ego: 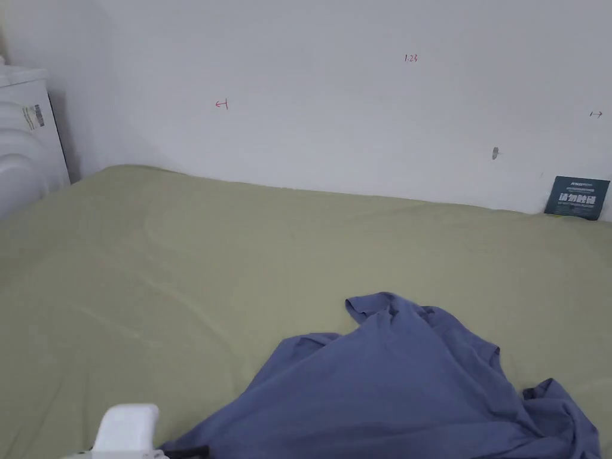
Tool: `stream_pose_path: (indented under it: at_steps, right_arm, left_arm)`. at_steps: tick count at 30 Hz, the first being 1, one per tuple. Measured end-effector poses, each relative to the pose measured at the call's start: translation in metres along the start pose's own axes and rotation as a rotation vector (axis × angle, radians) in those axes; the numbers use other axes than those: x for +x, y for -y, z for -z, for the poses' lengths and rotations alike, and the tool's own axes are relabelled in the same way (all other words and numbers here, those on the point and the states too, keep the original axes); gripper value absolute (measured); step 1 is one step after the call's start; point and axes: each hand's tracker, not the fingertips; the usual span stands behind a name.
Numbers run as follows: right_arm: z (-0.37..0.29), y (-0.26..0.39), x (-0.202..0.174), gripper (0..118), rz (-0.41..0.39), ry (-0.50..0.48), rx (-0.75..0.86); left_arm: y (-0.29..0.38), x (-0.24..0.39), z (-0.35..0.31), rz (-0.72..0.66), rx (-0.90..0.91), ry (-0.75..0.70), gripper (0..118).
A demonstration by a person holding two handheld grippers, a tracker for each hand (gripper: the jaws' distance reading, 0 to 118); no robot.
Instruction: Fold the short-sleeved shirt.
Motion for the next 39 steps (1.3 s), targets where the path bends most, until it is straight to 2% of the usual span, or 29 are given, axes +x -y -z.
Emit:
stream_pose_path:
  at_steps: [4,8,9,10,11,12,13,14,15,16,18,21,22,23,25,26,28,31,34,37,39]
  right_arm:
    - [0.012,-0.003,0.005,2,0.005,-0.012,-0.025]
    - [0.02,-0.008,0.008,2,0.006,-0.028,-0.039]
    - [0.022,-0.009,0.009,2,0.002,-0.031,-0.04]
    - [0.024,-0.01,0.009,2,-0.002,-0.032,-0.042]
    - [0.025,-0.011,0.009,2,-0.005,-0.032,-0.043]
    - [0.026,-0.013,0.01,2,-0.007,-0.032,-0.041]
    - [0.027,-0.015,0.01,2,-0.008,-0.032,-0.039]
    - [0.028,-0.018,0.01,2,-0.005,-0.033,-0.036]
    - [0.03,-0.02,0.011,2,-0.001,-0.038,-0.032]
    - [0.034,-0.023,0.012,2,0.0,-0.04,-0.03]
    - [0.046,-0.032,0.014,2,-0.004,-0.036,-0.034]
    - [0.078,-0.061,0.023,3,-0.043,-0.035,-0.04]
    - [0.096,-0.076,0.027,6,-0.05,-0.04,-0.041]
    - [0.115,-0.091,0.032,17,-0.055,-0.046,-0.05]
    - [0.172,-0.127,0.041,92,-0.076,-0.12,-0.093]
    - [0.206,-0.146,0.045,115,-0.101,-0.128,-0.146]
    - [0.264,-0.172,0.045,115,-0.208,-0.159,-0.238]
    - [0.347,-0.205,0.04,115,-0.411,-0.101,-0.287]
    - [0.415,-0.214,0.036,115,-0.513,-0.142,-0.418]
    - [0.459,-0.209,0.032,114,-0.628,-0.126,-0.495]
    - [0.475,-0.203,0.036,114,-0.632,-0.14,-0.54]
  left_arm:
    - [0.0,-0.019,0.05,0.003,-0.137,0.024,111]
    - [0.005,-0.015,0.072,0.039,-0.118,0.022,111]
    - [0.006,-0.012,0.076,0.047,-0.123,0.039,108]
    - [0.007,-0.011,0.077,0.047,-0.129,0.029,100]
    - [0.008,-0.011,0.075,0.066,-0.131,-0.033,94]
    - [0.009,-0.012,0.071,0.058,-0.114,0.004,89]
    - [0.006,-0.01,0.065,0.049,-0.09,0.012,78]
    - [0.006,-0.011,0.061,0.048,-0.059,0.015,60]
    - [0.005,-0.012,0.058,0.043,-0.03,0.019,19]
    - [0.004,-0.011,0.056,0.029,0.007,0.079,5]
    - [0.004,-0.009,0.059,0.042,0.013,0.03,5]
    - [0.009,-0.001,0.057,0.065,0.016,0.042,5]
    - [0.01,0.0,0.058,0.062,0.014,0.045,5]
    - [0.01,0.001,0.058,0.057,0.012,0.044,5]
    - [0.011,0.001,0.061,0.033,0.002,0.054,5]
    - [0.012,0.001,0.062,0.015,-0.001,0.049,5]
    - [0.013,-0.001,0.064,-0.009,-0.01,0.06,5]
    - [0.012,0.0,0.065,-0.003,-0.021,0.051,5]
    - [0.01,0.004,0.062,0.014,-0.024,0.044,5]
    - [0.009,0.004,0.064,0.019,-0.032,0.04,5]
    - [0.009,0.005,0.064,0.033,-0.033,0.036,5]
